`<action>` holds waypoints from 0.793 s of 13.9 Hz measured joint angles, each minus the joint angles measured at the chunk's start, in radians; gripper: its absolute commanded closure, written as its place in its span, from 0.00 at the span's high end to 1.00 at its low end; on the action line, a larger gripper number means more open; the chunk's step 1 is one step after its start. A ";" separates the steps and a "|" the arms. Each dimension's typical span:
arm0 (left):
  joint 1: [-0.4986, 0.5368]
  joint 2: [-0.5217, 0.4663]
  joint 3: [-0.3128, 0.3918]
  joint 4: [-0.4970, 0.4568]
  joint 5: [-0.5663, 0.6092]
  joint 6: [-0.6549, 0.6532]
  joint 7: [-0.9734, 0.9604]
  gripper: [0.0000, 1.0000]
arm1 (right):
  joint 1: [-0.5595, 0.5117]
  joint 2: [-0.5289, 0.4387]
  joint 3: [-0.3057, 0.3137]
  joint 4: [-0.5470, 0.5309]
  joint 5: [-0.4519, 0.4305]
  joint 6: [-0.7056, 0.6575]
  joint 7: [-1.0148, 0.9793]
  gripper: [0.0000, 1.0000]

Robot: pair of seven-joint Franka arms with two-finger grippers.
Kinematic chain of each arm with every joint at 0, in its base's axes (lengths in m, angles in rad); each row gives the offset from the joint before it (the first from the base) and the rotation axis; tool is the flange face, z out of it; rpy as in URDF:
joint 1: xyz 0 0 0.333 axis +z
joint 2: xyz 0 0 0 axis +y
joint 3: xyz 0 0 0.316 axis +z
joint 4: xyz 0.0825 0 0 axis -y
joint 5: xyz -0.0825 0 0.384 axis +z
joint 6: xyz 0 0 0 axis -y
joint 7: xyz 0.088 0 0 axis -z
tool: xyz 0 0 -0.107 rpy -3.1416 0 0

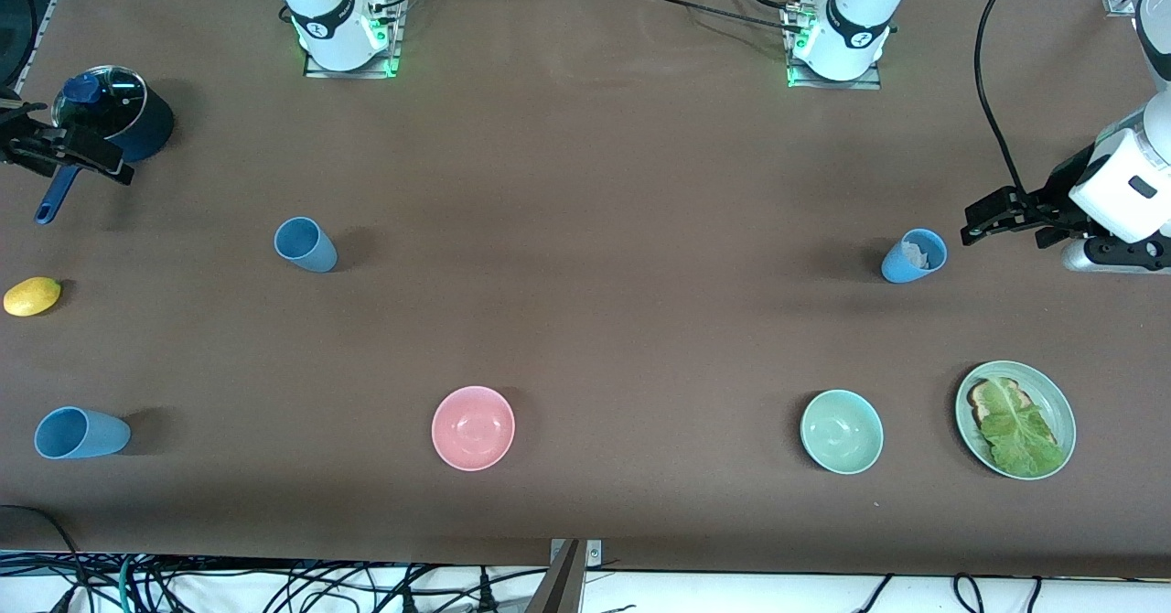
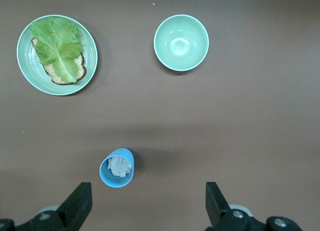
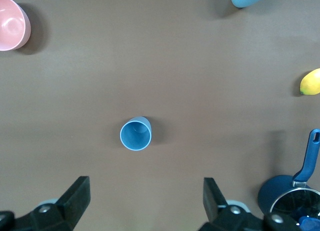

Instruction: Stack blue cups with both arms

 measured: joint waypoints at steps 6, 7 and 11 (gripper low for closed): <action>0.000 0.000 0.000 0.000 0.000 0.000 0.000 1.00 | 0.000 0.000 0.000 0.000 0.000 0.000 0.000 1.00; 0.000 -0.001 0.000 0.000 0.000 0.000 0.000 1.00 | 0.000 0.000 0.000 0.000 0.000 0.000 0.000 1.00; -0.001 -0.012 0.000 0.003 0.000 -0.002 0.000 1.00 | 0.000 0.000 0.000 0.000 0.000 0.000 0.000 1.00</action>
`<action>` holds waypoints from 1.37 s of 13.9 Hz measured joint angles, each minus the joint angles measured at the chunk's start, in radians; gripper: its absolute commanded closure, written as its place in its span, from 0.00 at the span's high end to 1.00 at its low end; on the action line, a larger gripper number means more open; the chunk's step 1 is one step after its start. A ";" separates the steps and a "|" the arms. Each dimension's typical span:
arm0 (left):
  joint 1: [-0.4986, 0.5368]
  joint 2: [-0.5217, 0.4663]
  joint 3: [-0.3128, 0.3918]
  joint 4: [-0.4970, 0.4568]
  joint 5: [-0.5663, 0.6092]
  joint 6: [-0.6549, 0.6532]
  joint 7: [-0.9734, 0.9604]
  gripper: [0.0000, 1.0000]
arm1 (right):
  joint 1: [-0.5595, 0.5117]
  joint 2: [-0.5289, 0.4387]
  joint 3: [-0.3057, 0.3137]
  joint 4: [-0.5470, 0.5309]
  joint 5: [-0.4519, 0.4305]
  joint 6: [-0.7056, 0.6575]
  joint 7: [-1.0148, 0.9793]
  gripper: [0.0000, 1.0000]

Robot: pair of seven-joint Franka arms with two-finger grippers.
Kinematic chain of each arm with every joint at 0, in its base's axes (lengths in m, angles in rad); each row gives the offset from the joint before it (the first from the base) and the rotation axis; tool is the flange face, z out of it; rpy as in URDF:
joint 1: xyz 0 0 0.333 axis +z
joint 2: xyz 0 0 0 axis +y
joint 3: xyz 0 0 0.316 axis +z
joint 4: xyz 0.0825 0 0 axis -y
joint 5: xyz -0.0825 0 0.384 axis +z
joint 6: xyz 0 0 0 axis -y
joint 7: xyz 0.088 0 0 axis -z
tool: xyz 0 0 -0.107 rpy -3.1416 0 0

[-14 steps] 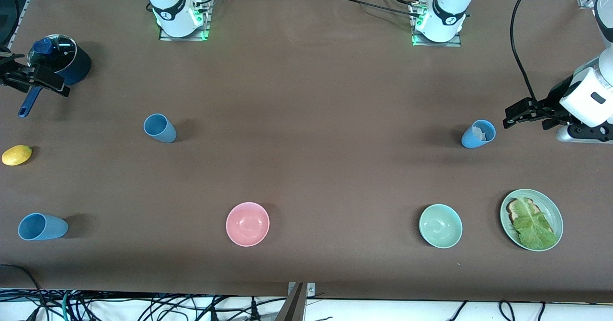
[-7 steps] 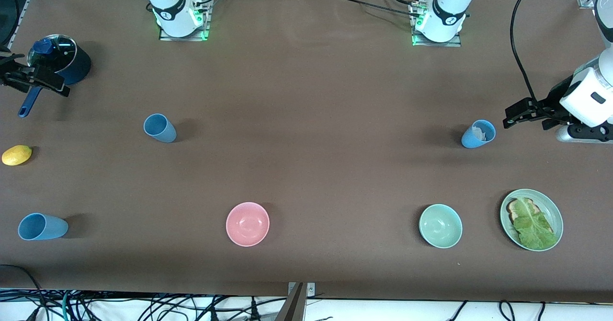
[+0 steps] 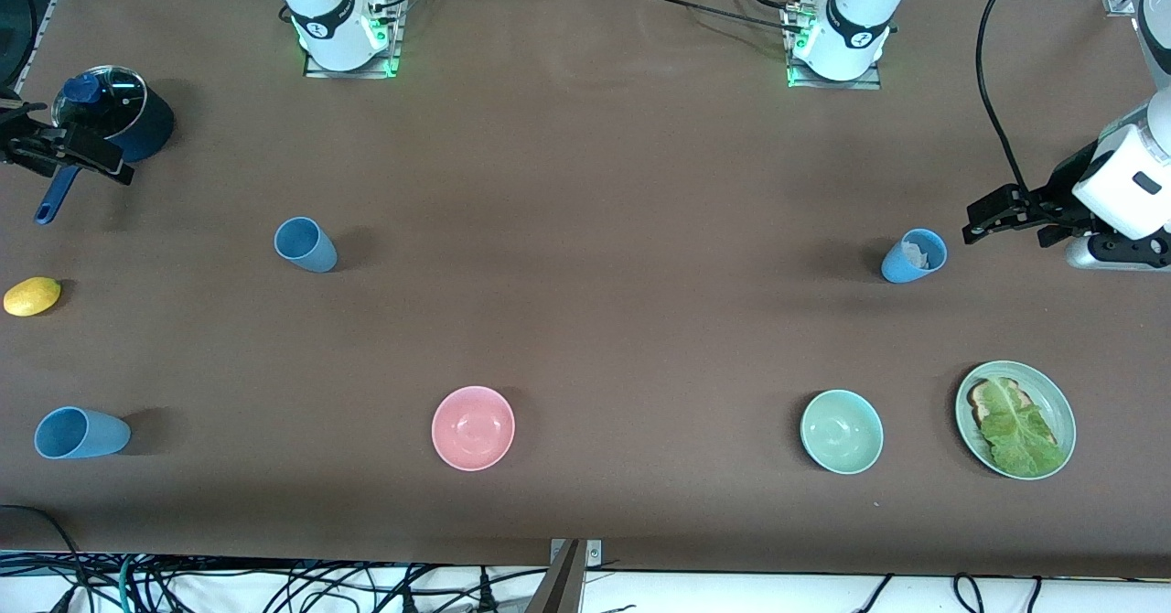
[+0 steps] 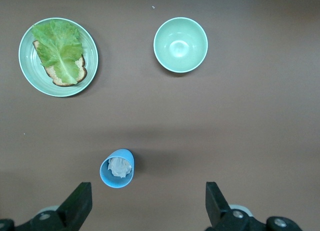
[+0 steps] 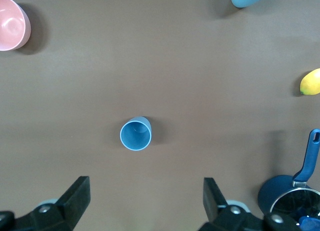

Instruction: Stack blue cups with both arms

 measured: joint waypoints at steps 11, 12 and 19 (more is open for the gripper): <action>0.000 -0.007 0.000 -0.001 0.000 -0.017 0.000 1.00 | 0.000 0.000 0.000 0.000 0.000 0.000 0.000 1.00; 0.000 -0.006 0.000 -0.003 0.000 -0.018 0.000 1.00 | 0.000 0.000 0.000 0.000 0.000 0.000 0.000 1.00; 0.001 0.020 0.000 -0.081 0.000 0.006 0.000 1.00 | 0.000 0.000 0.000 0.000 0.000 0.000 0.000 1.00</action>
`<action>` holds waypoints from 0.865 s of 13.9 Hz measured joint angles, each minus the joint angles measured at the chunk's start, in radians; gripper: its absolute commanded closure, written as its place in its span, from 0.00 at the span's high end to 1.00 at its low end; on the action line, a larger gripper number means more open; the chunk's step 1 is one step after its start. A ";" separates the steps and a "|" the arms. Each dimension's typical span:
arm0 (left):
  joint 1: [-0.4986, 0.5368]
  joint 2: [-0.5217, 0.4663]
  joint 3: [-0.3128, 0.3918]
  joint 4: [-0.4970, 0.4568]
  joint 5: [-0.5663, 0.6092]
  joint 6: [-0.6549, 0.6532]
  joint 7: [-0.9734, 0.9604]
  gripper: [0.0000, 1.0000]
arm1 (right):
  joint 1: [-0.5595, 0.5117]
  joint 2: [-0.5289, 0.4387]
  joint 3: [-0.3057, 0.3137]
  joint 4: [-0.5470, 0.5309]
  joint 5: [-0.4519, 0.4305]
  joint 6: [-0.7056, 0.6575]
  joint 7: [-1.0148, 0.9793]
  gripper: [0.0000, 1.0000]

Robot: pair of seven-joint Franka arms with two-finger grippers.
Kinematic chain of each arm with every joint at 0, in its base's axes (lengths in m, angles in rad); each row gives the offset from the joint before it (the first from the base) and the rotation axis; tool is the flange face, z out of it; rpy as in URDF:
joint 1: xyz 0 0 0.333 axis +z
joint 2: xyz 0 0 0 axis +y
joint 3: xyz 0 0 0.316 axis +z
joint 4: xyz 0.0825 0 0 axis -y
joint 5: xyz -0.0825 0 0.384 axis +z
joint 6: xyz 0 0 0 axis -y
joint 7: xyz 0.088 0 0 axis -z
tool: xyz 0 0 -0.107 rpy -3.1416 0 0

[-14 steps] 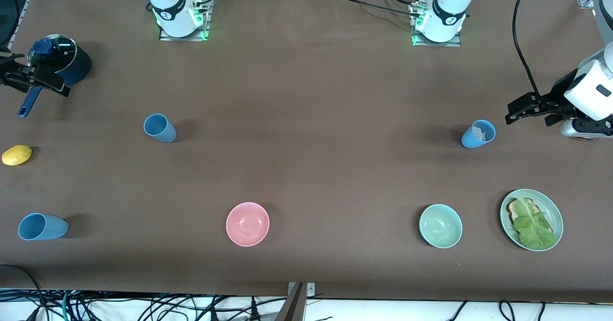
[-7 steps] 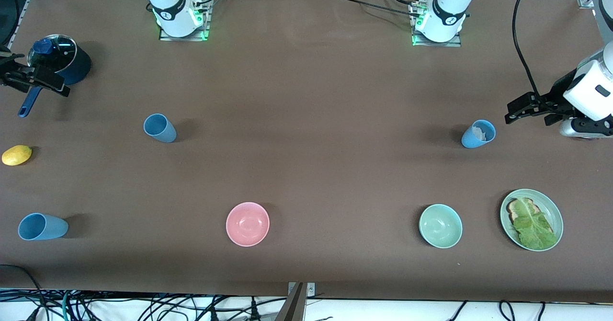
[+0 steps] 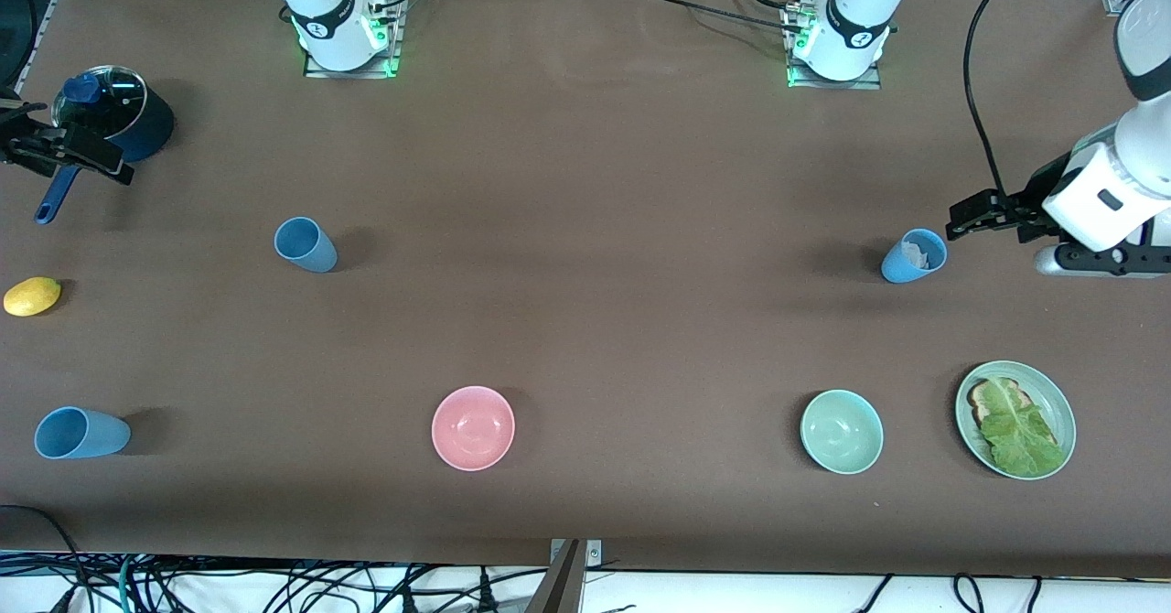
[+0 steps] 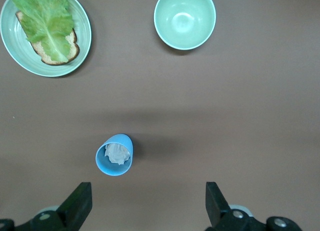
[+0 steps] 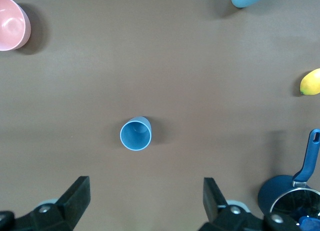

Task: Stack blue cups with both arms
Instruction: 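Move the left gripper down to the tissue-filled blue cup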

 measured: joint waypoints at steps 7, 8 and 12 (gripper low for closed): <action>0.001 0.007 0.000 -0.167 0.000 0.182 0.000 1.00 | 0.000 0.000 0.000 0.000 0.000 0.000 0.000 1.00; 0.000 0.007 0.000 -0.192 0.000 0.210 0.000 1.00 | 0.000 0.000 0.000 0.000 0.000 0.000 0.000 1.00; 0.000 0.007 0.000 -0.277 0.000 0.299 0.000 1.00 | 0.000 0.000 0.000 0.001 0.000 0.000 0.000 1.00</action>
